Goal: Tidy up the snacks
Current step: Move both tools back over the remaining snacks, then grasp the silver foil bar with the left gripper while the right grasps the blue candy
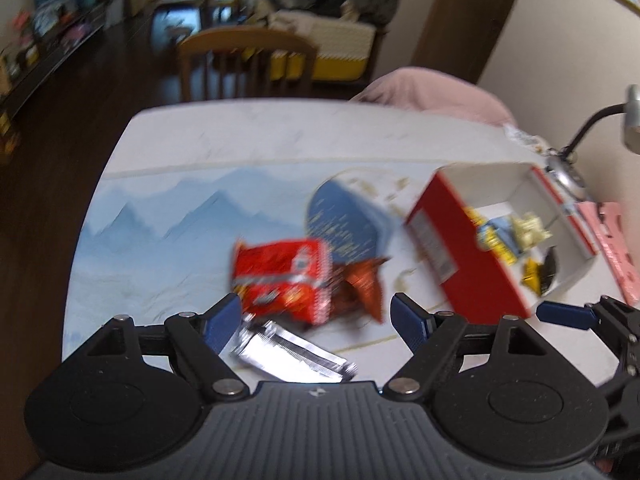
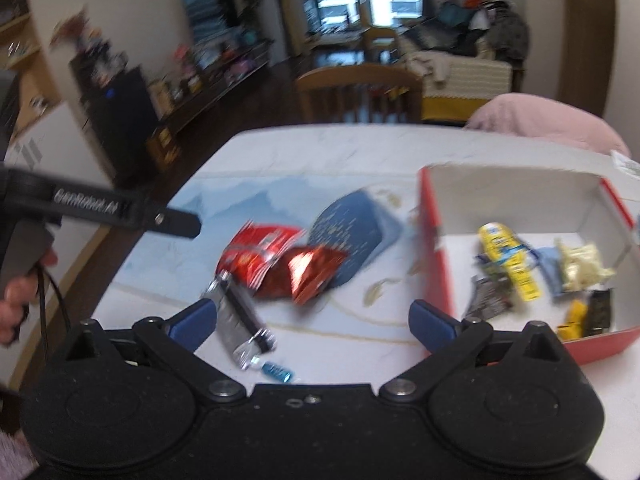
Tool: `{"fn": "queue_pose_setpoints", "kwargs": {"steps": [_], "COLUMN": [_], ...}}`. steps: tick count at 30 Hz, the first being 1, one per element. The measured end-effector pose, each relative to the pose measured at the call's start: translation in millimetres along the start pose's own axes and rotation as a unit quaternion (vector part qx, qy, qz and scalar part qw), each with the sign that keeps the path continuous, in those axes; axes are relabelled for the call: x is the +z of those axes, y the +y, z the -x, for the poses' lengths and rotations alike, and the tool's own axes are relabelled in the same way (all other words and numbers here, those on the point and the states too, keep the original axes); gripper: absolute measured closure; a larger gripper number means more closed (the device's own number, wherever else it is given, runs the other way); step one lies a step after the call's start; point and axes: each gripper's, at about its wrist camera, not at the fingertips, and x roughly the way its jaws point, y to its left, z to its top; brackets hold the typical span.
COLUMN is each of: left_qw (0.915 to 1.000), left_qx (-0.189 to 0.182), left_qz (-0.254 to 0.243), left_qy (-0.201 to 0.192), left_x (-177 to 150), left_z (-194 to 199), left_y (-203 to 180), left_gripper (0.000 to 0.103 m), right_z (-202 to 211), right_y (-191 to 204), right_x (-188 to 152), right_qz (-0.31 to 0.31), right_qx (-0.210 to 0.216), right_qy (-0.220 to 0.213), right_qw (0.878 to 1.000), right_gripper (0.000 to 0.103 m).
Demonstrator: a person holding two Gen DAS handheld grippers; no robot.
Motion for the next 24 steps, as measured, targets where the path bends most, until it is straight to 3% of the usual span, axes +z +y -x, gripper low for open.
{"fn": "queue_pose_setpoints", "kwargs": {"steps": [10, 18, 24], "left_qw": [0.9940, 0.9838, 0.9779], "left_qx": [0.024, 0.064, 0.079], "left_qz": [0.084, 0.130, 0.149], "left_qy": [0.066, 0.105, 0.124], "left_x": [-22.9, -33.7, -33.4], "left_z": [-46.2, -86.5, -106.0], "left_y": [26.7, 24.6, 16.7], "left_gripper": [0.022, 0.022, 0.022], "right_z": [-45.8, -73.8, -95.5], "right_y": [13.8, 22.7, 32.2], "right_x": [-16.9, -23.0, -26.7], "right_qz": [0.068, 0.145, 0.206], "right_qx": [0.039, 0.069, 0.062], "right_qy": [0.088, 0.135, 0.152], "right_qw": [0.993, 0.978, 0.965], "right_gripper": [0.005, 0.018, 0.022]}}
